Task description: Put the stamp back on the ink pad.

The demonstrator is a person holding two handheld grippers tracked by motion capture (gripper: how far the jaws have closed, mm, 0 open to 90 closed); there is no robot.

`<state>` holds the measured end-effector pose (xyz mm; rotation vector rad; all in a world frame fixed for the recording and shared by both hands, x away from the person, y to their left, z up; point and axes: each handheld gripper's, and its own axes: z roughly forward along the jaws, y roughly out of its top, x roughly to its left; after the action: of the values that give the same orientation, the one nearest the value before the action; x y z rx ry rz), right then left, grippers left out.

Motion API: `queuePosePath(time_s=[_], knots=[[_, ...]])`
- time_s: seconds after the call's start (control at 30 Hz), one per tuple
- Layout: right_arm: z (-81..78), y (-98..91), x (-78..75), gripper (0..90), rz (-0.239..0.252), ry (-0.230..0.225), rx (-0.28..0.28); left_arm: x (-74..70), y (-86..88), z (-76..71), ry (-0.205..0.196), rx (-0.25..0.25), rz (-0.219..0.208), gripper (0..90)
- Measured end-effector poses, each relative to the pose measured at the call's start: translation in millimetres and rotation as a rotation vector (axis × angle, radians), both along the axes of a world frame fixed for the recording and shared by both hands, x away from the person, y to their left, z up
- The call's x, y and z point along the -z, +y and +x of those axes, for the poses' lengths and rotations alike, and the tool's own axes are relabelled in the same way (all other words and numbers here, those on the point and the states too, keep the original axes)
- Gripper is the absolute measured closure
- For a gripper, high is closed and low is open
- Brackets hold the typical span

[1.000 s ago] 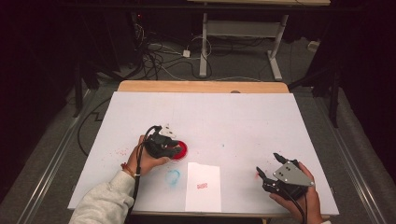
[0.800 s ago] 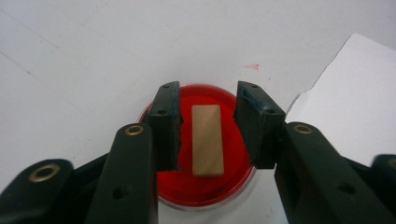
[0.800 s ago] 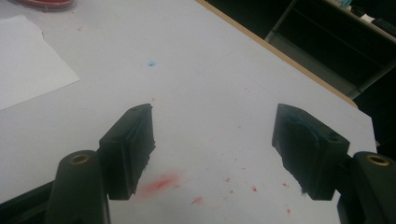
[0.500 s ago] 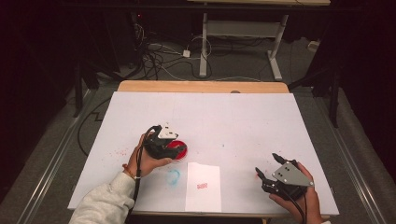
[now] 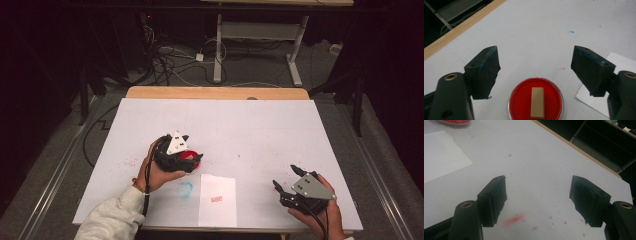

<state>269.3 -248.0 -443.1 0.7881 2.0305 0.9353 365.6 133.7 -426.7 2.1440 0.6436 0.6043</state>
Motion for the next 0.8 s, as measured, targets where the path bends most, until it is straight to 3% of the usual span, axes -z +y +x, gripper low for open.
queuePosePath(time_s=[0.1,0.53,0.8], knots=[[-0.5,1.2,-0.2,30.0,0.006,0.001,-0.005,-1.2,-0.1,-2.5,-0.02,0.002,-0.002,20.2],[-2.6,3.5,-0.7,30.2,0.013,-0.009,-0.019,-1.8,-3.7,-8.9,-0.017,0.03,0.031,19.7],[-3.4,4.4,-1.0,30.3,0.016,-0.007,-0.025,-4.2,-3.4,-14.9,-0.045,0.045,0.039,16.6]])
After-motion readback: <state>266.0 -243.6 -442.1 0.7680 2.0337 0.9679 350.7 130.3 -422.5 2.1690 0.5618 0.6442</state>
